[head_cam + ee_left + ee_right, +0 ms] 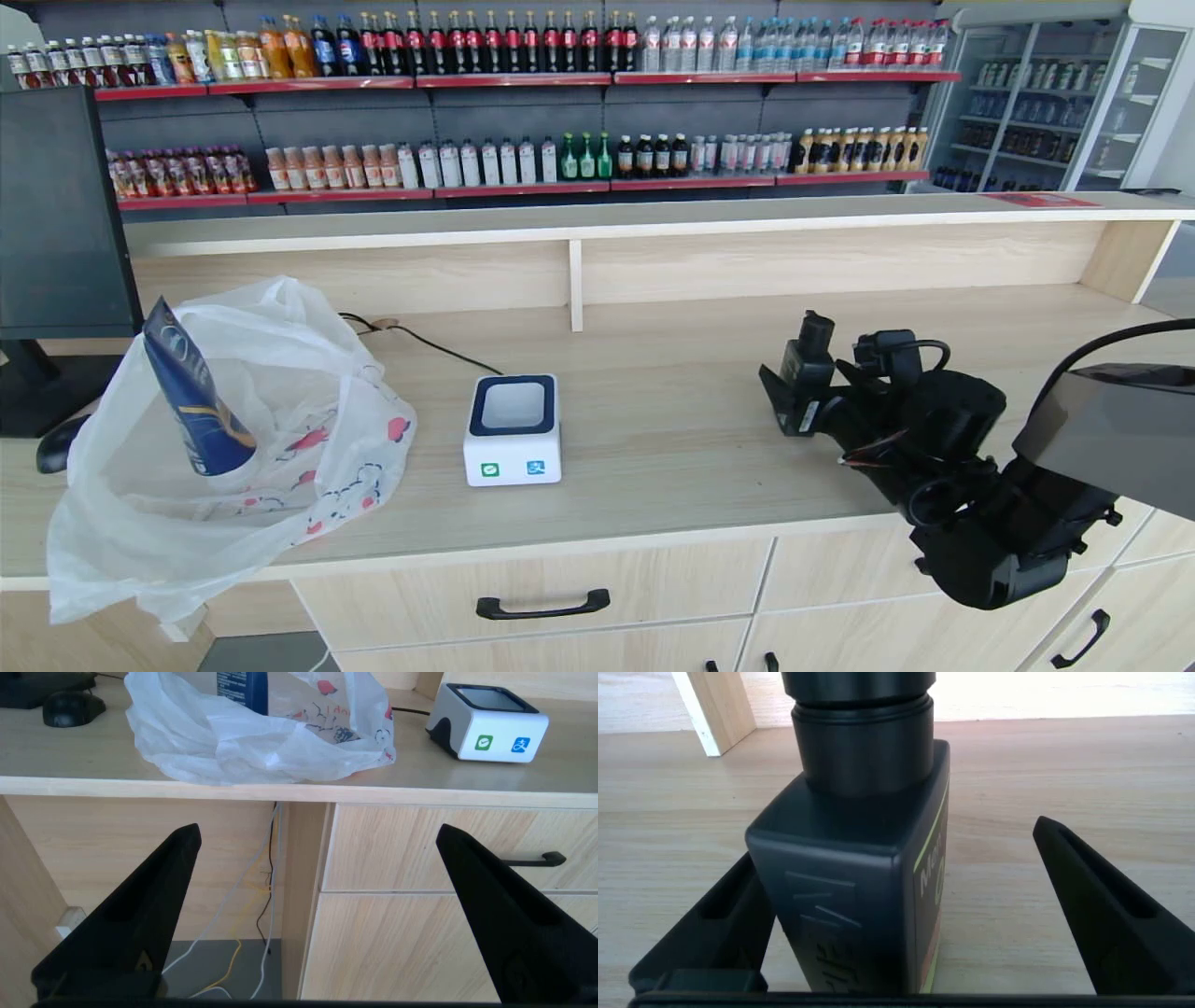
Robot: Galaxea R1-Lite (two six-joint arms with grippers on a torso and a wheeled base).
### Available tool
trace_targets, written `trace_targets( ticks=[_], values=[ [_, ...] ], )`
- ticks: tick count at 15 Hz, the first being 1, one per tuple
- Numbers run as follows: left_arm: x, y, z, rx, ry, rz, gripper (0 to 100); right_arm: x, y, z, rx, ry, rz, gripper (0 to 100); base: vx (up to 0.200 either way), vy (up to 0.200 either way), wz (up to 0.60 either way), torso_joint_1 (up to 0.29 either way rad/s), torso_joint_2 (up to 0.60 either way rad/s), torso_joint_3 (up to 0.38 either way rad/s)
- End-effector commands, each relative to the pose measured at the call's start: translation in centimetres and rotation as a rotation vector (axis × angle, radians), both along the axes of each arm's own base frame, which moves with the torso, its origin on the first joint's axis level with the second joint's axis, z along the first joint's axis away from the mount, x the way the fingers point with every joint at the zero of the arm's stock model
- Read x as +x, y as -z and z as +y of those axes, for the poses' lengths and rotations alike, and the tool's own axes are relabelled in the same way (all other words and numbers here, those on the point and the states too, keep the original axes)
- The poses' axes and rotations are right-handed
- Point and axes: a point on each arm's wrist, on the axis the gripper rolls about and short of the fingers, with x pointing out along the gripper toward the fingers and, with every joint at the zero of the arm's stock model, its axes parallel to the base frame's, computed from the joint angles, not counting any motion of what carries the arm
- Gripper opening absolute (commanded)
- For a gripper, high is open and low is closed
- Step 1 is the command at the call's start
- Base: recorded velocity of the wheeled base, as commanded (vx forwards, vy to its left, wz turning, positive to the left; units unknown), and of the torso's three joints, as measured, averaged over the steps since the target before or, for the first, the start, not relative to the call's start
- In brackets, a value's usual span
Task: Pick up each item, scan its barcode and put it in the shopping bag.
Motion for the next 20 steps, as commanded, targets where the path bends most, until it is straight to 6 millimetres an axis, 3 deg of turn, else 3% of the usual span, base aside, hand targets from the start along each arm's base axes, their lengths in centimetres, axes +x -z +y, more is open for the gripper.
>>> trace_targets(
  ticks=[1, 8, 9, 20],
  values=[
    [0.0, 0.0, 0.0, 0.0, 0.001, 0.0, 100, 0.1, 0.3, 0.0, -0.002, 0.0, 0.007, 100, 0.0, 0.0, 0.0, 0.0, 0.0, 0.0],
    [0.0, 0.0, 0.0, 0.0, -0.001, 0.0, 100, 0.0, 0.6, 0.0, -0.007, -0.001, 0.017, 100, 0.0, 0.0, 0.0, 0.0, 0.0, 0.0],
    [0.0, 0.0, 0.0, 0.0, -0.001, 0.0, 100, 0.1, 0.6, 0.1, -0.006, -0.001, 0.014, 0, 0.0, 0.0, 0.0, 0.0, 0.0, 0.0],
    [0.0, 0.0, 0.0, 0.0, -0.001, 0.0, 100, -0.1, -1.2, 0.0, 0.008, -0.001, -0.038, 0, 0.0, 0.0, 0.0, 0.0, 0.0, 0.0]
  ],
)
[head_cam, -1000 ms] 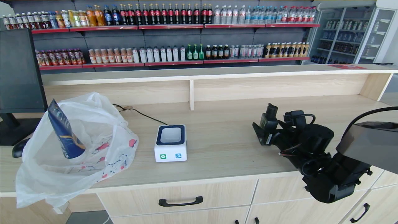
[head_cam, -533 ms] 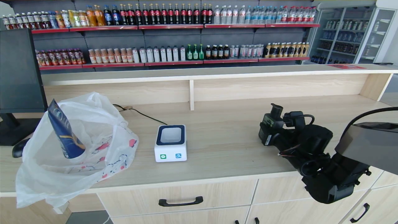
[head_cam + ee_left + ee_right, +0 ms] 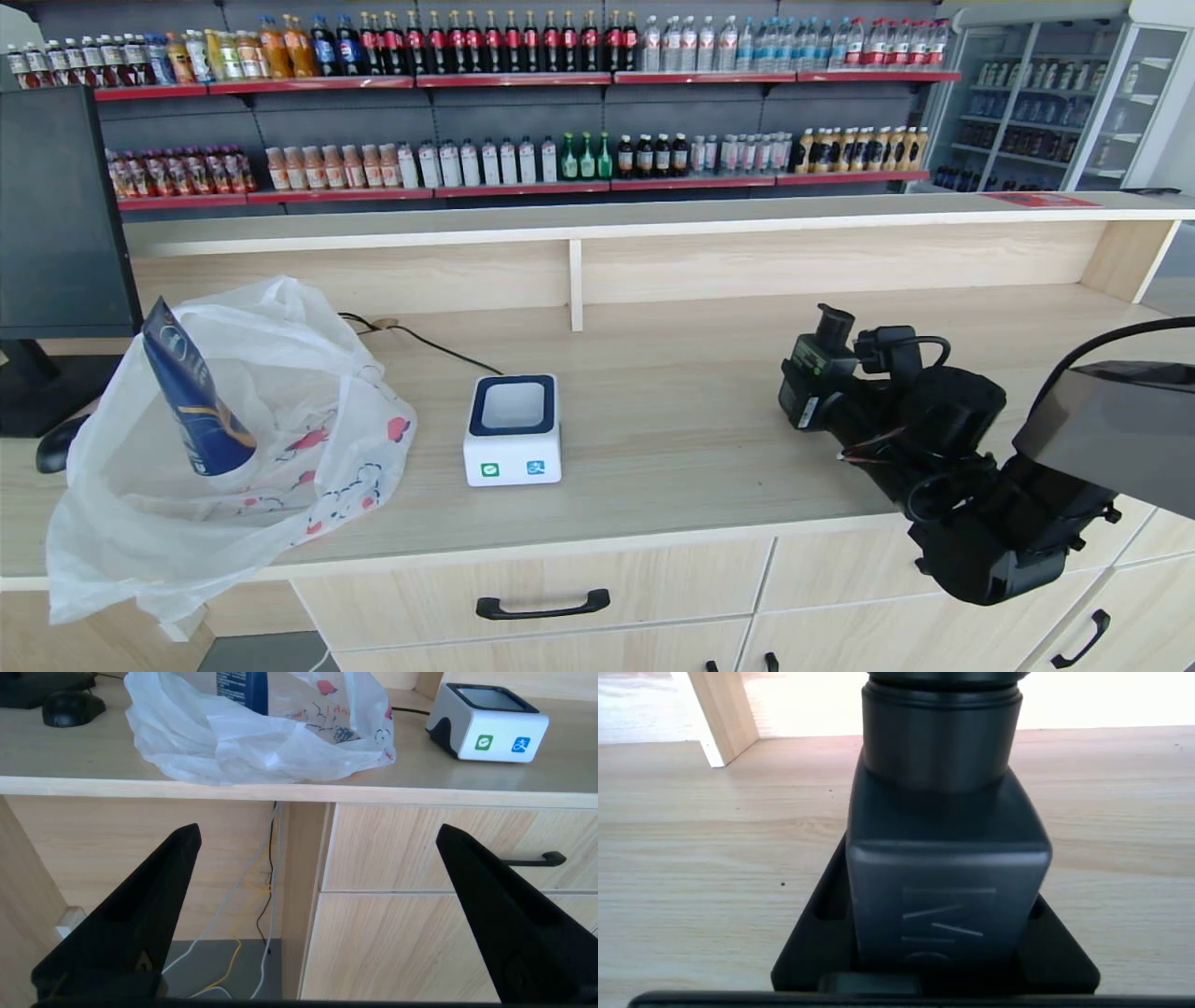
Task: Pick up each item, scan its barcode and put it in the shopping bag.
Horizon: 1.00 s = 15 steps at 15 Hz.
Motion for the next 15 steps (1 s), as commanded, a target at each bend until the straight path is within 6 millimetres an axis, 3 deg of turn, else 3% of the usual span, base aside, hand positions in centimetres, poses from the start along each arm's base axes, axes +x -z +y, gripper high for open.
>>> trace_targets(
  ticks=[1, 9, 15],
  values=[
    [0.0, 0.0, 0.0, 0.0, -0.001, 0.0, 100, -0.4, -1.2, -0.1, 0.008, 0.0, -0.03, 0, 0.0, 0.0, 0.0, 0.0, 0.0, 0.0],
    [0.0, 0.0, 0.0, 0.0, -0.001, 0.0, 100, -4.5, -6.4, 0.2, 0.039, -0.042, -0.136, 0, 0.0, 0.0, 0.0, 0.0, 0.0, 0.0],
    [0.0, 0.0, 0.0, 0.0, -0.001, 0.0, 100, -10.1, -8.7, 5.5, 0.071, -0.268, -0.176, 0, 0.0, 0.0, 0.0, 0.0, 0.0, 0.0]
  ],
)
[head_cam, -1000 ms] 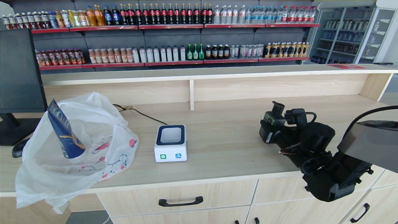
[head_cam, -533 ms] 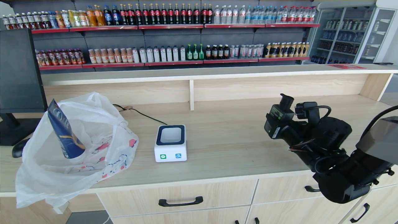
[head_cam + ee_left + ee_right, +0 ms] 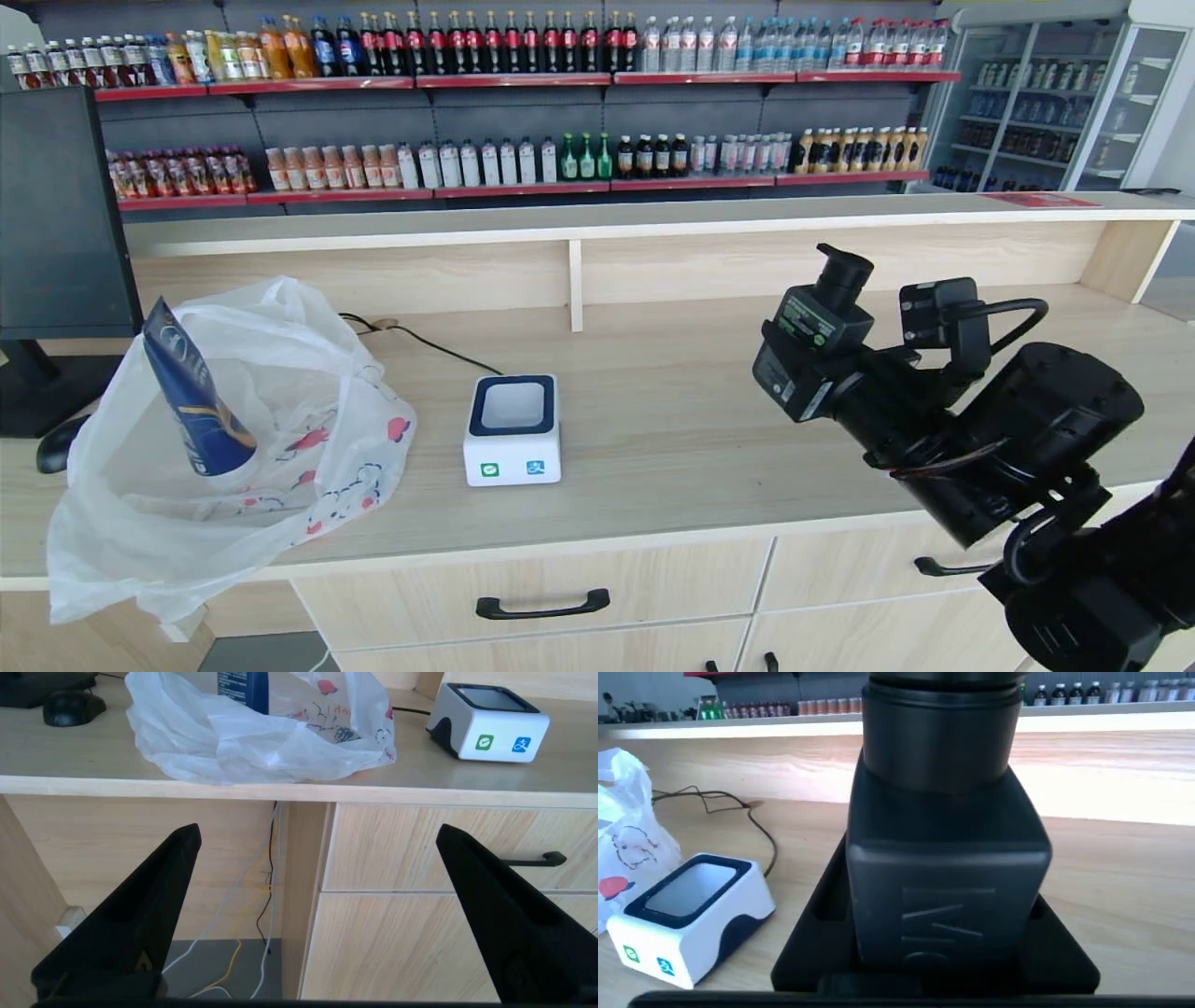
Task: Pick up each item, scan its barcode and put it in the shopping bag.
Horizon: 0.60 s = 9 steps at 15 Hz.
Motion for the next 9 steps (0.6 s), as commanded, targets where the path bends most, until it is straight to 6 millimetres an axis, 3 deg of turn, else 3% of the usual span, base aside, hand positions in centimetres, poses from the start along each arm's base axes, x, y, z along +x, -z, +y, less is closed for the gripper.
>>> trace_targets(
  ticks=[1, 5, 9],
  values=[
    [0.0, 0.0, 0.0, 0.0, 0.002, 0.0, 100, -2.9, -1.6, 1.9, 0.022, -0.103, -0.039, 0, 0.0, 0.0, 0.0, 0.0, 0.0, 0.0],
    [0.0, 0.0, 0.0, 0.0, 0.0, 0.0, 100, -7.5, -2.5, 2.6, 0.07, -0.238, -0.032, 0, 0.0, 0.0, 0.0, 0.0, 0.0, 0.0],
    [0.0, 0.0, 0.0, 0.0, 0.0, 0.0, 100, -10.5, -3.7, 4.4, 0.22, -0.415, 0.011, 0, 0.0, 0.0, 0.0, 0.0, 0.0, 0.0]
  ],
)
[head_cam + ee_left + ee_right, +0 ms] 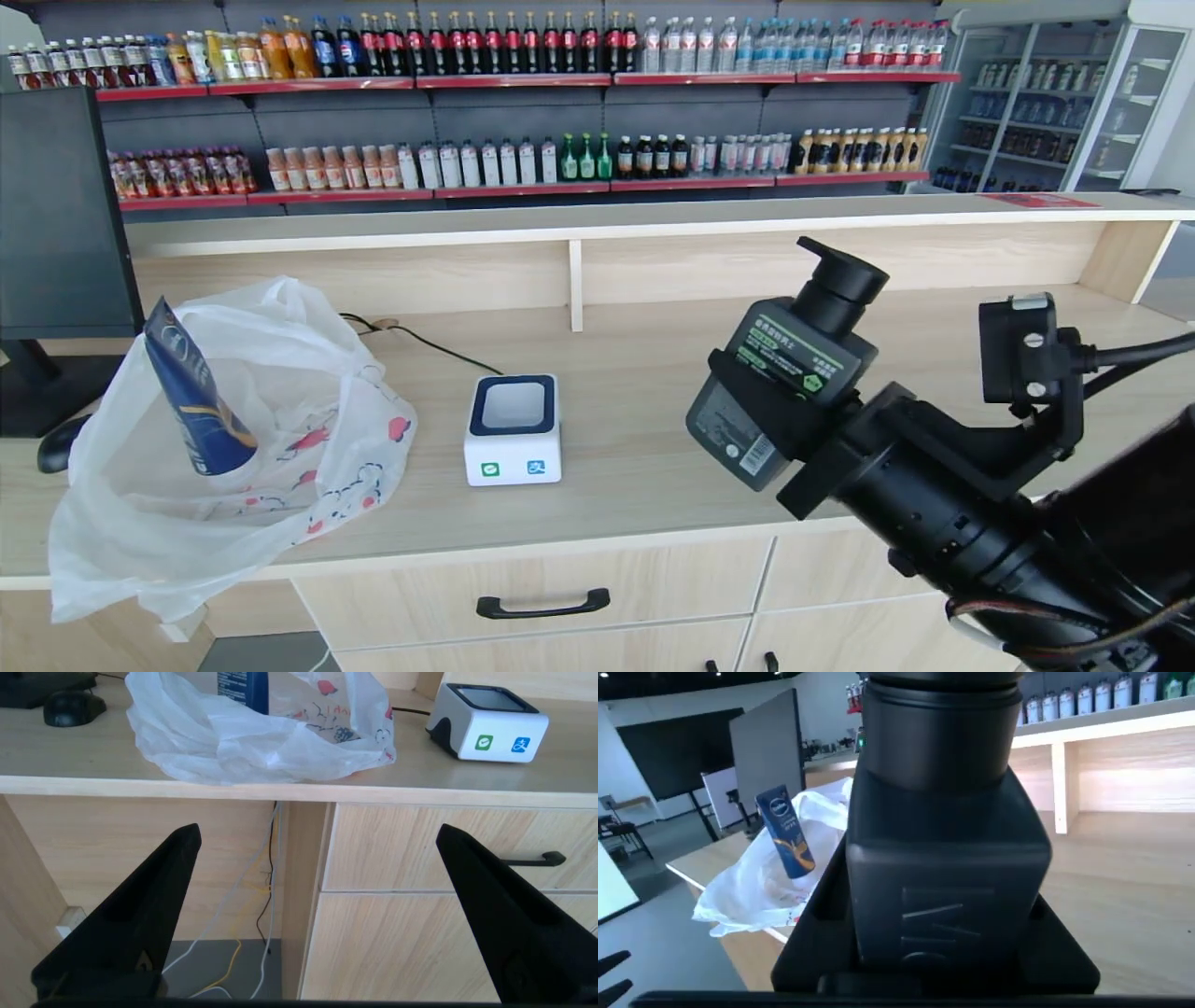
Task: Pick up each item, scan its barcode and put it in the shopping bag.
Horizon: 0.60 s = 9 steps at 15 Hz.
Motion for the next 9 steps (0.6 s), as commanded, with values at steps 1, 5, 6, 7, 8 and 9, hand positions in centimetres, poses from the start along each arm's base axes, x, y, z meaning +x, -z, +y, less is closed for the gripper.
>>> trace_targets(
  ticks=[1, 5, 6, 7, 8, 9],
  values=[
    [0.0, 0.0, 0.0, 0.0, -0.001, 0.0, 100, -1.5, -1.0, 0.0, 0.06, -0.061, -0.002, 0, 0.0, 0.0, 0.0, 0.0, 0.0, 0.0],
    [0.0, 0.0, 0.0, 0.0, -0.001, 0.0, 100, -2.7, -2.0, -0.2, 0.147, -0.255, 0.035, 0, 0.0, 0.0, 0.0, 0.0, 0.0, 0.0],
    [0.0, 0.0, 0.0, 0.0, -0.001, 0.0, 100, -3.4, -2.0, 0.1, 0.159, -0.307, 0.053, 0, 0.0, 0.0, 0.0, 0.0, 0.0, 0.0],
    [0.0, 0.0, 0.0, 0.0, -0.001, 0.0, 100, -4.2, -1.8, 0.4, 0.163, -0.348, 0.077, 0, 0.0, 0.0, 0.0, 0.0, 0.0, 0.0],
    [0.0, 0.0, 0.0, 0.0, -0.001, 0.0, 100, -5.0, -1.8, 0.6, 0.177, -0.393, 0.096, 0, 0.0, 0.0, 0.0, 0.0, 0.0, 0.0],
    [0.0, 0.0, 0.0, 0.0, -0.001, 0.0, 100, -5.3, -1.9, 0.8, 0.191, -0.414, 0.106, 0, 0.0, 0.0, 0.0, 0.0, 0.0, 0.0]
  ],
)
